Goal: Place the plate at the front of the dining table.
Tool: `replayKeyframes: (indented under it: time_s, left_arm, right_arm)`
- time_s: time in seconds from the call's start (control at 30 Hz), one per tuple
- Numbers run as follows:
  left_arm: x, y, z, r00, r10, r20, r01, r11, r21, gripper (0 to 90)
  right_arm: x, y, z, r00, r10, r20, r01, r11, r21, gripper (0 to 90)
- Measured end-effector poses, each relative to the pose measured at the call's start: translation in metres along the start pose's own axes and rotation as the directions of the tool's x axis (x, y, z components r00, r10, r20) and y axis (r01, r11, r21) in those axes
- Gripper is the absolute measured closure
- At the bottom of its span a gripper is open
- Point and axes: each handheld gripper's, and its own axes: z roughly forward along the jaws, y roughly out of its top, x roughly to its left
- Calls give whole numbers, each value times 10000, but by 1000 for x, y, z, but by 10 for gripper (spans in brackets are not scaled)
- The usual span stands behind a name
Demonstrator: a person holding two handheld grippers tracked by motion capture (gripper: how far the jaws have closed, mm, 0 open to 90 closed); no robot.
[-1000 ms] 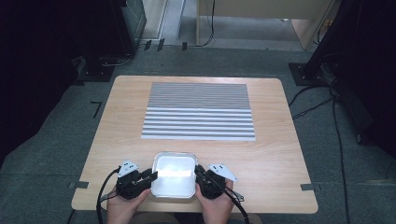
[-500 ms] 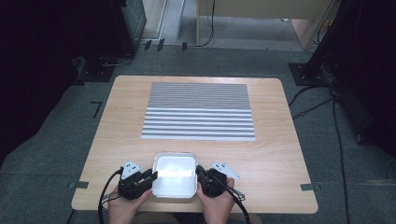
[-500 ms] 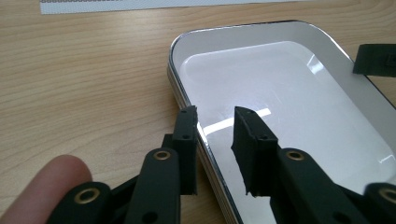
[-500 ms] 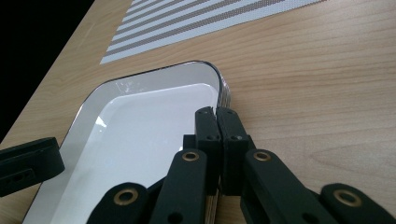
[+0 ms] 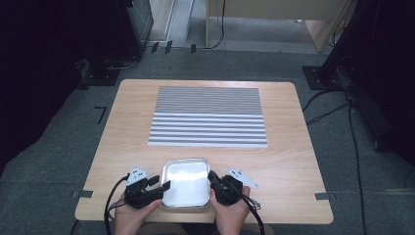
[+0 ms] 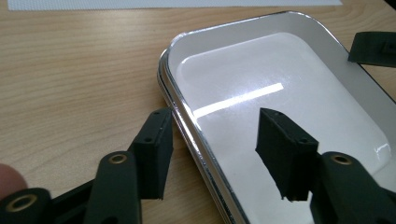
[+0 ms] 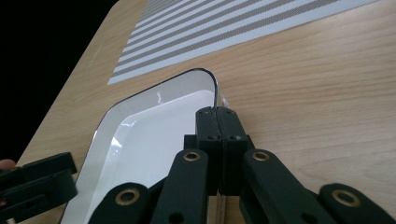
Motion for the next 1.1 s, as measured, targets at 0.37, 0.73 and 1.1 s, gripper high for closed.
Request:
replayKeyframes:
  time_s: [0.37,0.73,1.1]
  left_arm:
    - [-19,0,-1,9990,404,186,-399,9988,-268,548]
    - [-28,-8,13,9971,552,-524,-535,9980,331,630]
    - [-27,-11,19,9991,125,-411,-114,9996,259,663]
  right_arm:
    - [-9,4,-8,9995,-216,208,224,9990,-375,899]
    - [-7,2,-10,9857,-1612,495,1608,9869,123,811]
    - [-4,-1,-6,9882,-1237,903,1240,9923,22,887]
